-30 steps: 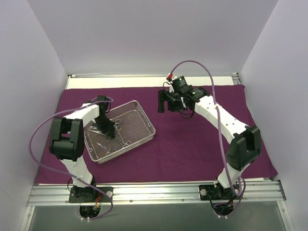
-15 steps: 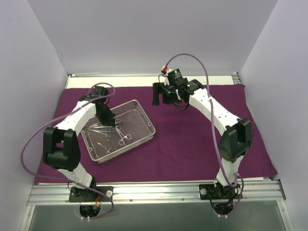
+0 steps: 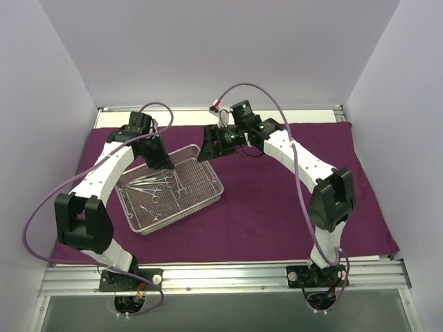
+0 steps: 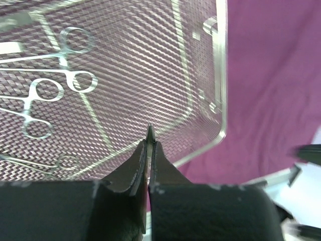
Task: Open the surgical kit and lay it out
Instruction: Pick up the medical item from the container, then place the medical item in the surgical kit.
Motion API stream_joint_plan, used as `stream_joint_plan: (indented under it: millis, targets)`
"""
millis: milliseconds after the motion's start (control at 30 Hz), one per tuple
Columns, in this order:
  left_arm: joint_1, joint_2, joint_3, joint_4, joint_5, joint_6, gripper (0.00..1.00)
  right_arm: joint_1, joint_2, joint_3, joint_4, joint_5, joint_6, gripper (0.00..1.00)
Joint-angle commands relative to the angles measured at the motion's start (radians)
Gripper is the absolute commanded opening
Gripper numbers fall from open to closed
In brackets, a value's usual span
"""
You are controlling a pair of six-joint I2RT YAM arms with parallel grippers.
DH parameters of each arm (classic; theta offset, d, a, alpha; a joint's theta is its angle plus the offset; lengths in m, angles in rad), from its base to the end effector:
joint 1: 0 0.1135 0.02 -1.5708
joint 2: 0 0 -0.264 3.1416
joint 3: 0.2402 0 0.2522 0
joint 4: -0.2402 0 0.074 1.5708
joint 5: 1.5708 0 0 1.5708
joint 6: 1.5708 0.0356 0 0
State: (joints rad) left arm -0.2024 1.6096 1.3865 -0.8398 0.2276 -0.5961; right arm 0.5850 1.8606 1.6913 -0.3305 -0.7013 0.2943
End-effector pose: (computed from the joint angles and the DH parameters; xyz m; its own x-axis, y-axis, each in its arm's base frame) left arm 0.3268 -0.0753 0.2867 -0.8786 -0.3780 -0.2918 -0.2295 0.8701 -0.4362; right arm 0.3507 0.2598 0.3359 -0.6417 -0.1592 -0.7502 -0.7397 0.3871 0.5505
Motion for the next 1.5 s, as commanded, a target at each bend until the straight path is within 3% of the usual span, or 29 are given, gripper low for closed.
stream_joint_plan:
  millis: [0, 200, 400, 633, 733, 867, 1033, 1100, 1133, 1167, 1200, 1233, 1467]
  targets:
    - [-0.012, -0.071, 0.037, 0.031, 0.128, 0.056, 0.02, 0.042, 0.002, -0.041, 0.079, -0.194, 0.000, 0.61]
    - [-0.022, -0.063, 0.051, 0.033, 0.213, 0.013, 0.02, 0.104, 0.045, -0.030, 0.087, -0.141, 0.006, 0.54]
    - [-0.049, -0.054, 0.071, 0.028, 0.220, -0.004, 0.02, 0.125, 0.063, -0.061, 0.174, -0.102, 0.075, 0.47]
    - [-0.077, -0.045, 0.108, 0.018, 0.219, -0.008, 0.02, 0.134, 0.084, -0.059, 0.162, -0.072, 0.068, 0.39]
    - [-0.081, -0.040, 0.115, 0.016, 0.216, -0.008, 0.02, 0.134, 0.094, -0.055, 0.147, -0.070, 0.059, 0.30]
    - [-0.083, -0.033, 0.117, 0.015, 0.217, -0.004, 0.02, 0.133, 0.089, -0.065, 0.150, -0.069, 0.060, 0.29]
    - [-0.083, -0.025, 0.117, 0.019, 0.228, 0.001, 0.02, 0.133, 0.091, -0.073, 0.153, -0.063, 0.072, 0.03]
    - [-0.081, -0.027, 0.127, 0.010, 0.216, 0.004, 0.04, 0.133, 0.092, -0.079, 0.162, -0.066, 0.083, 0.00]
    - [-0.083, -0.033, 0.129, 0.016, 0.191, 0.004, 0.08, 0.134, 0.091, -0.085, 0.169, -0.063, 0.088, 0.00]
    - [-0.080, -0.039, 0.131, 0.019, 0.187, 0.007, 0.30, 0.130, 0.086, -0.100, 0.182, -0.058, 0.103, 0.00]
    - [-0.077, -0.045, 0.150, 0.021, 0.173, 0.016, 0.43, 0.127, 0.081, -0.111, 0.191, -0.049, 0.115, 0.00]
    - [-0.072, -0.046, 0.166, 0.005, 0.152, 0.024, 0.50, 0.121, 0.077, -0.123, 0.202, -0.047, 0.127, 0.00]
    - [0.001, -0.077, 0.232, -0.038, 0.043, 0.085, 0.65, -0.039, -0.053, -0.289, 0.445, 0.046, 0.385, 0.00]
